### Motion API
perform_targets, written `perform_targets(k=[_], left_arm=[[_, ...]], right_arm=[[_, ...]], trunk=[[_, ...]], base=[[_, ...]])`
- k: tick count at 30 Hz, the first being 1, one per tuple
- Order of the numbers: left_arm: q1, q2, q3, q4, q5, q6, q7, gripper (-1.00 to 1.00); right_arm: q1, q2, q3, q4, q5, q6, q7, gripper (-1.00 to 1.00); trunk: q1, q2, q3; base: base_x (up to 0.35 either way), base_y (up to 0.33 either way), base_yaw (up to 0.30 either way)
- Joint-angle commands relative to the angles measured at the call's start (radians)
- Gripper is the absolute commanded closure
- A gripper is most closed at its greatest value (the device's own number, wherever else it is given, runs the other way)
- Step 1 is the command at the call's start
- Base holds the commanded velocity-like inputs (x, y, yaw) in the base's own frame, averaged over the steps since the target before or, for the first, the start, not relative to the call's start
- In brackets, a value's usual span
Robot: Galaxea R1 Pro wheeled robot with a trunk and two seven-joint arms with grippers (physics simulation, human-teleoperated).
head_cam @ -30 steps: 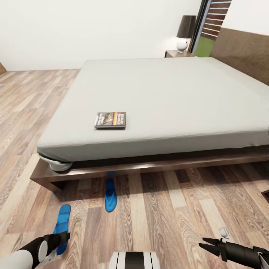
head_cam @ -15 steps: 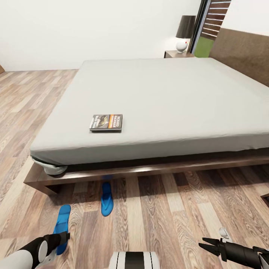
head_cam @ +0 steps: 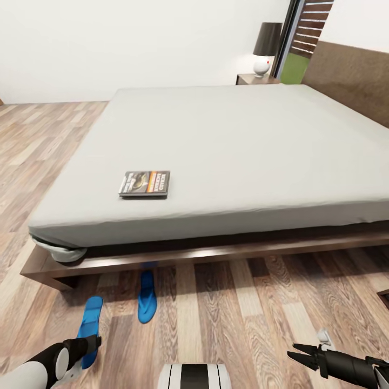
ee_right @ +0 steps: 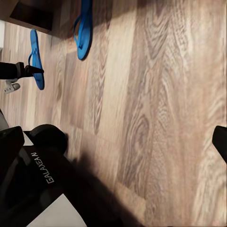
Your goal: In the bedroom, move the book from the bed onto either nightstand, and place the two sandals side by side next to the bed.
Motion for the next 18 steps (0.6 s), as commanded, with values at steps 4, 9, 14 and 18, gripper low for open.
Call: perform_targets(k=[4,9,14,18], left_arm=[[0.001,0.0,0.001,-0.003,-0.008,-0.008,-0.004,1.0],[0.001,-0.001,0.001,-0.005,-0.008,-0.008,-0.005,1.0],[0.001,0.0,0.001,-0.005,-0.008,-0.007,-0.005,1.0],[0.001,-0.001,0.001,-0.005,-0.008,-0.008,-0.006,1.0]], right_arm=[[0.0,0.001,-0.002,0.0,-0.002,0.01,0.004,-1.0],[0.0,0.001,-0.002,0.0,-0.002,0.01,0.004,-1.0],[0.0,0.0,-0.002,0.0,-0.002,0.01,0.004,-1.0],[0.0,0.0,-0.002,0.0,-0.002,0.01,0.004,-1.0]], trunk=[[0.0,0.0,-0.001],[0.0,0.0,-0.001],[0.0,0.0,-0.001],[0.0,0.0,-0.001]], base=[[0.139,-0.12,0.0],[0.044,-0.032,0.0],[0.155,-0.07,0.0],[0.103,-0.043,0.0]])
